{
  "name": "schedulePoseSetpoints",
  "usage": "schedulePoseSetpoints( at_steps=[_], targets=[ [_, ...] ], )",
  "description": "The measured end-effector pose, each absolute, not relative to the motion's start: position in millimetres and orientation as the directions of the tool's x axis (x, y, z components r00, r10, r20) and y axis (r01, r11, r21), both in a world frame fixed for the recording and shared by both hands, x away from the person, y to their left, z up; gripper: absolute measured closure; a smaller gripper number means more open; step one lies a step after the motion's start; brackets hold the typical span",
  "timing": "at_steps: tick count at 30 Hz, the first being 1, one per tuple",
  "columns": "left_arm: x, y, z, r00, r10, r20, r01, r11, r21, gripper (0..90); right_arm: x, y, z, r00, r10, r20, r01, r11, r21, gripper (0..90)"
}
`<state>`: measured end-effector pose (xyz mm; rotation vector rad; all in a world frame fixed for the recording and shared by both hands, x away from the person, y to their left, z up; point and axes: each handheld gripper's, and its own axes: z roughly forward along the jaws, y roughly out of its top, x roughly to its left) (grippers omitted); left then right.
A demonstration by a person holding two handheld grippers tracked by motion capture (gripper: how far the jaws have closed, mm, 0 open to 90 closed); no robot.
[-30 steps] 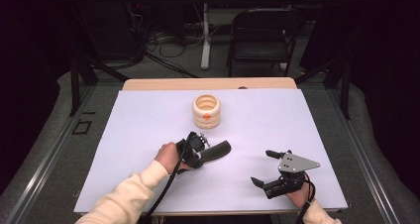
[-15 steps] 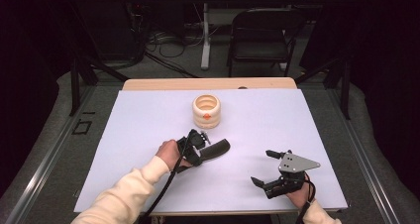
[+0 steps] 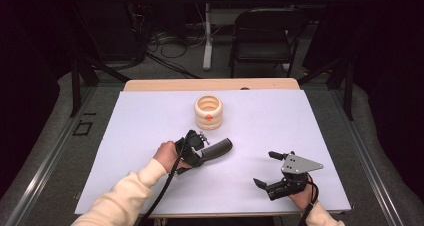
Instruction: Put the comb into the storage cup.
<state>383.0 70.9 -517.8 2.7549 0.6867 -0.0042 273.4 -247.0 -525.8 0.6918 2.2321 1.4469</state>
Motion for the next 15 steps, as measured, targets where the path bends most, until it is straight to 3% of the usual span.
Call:
schedulePoseSetpoints(
  at_steps=[15],
  targets=[
    [372, 90, -503, 0.886, 0.458, -0.076, 0.451, -0.810, 0.375, 72.7, 273, -247, -526, -0.800, 0.597, -0.059, 0.192, 0.347, 0.918, 0.0]
  ],
)
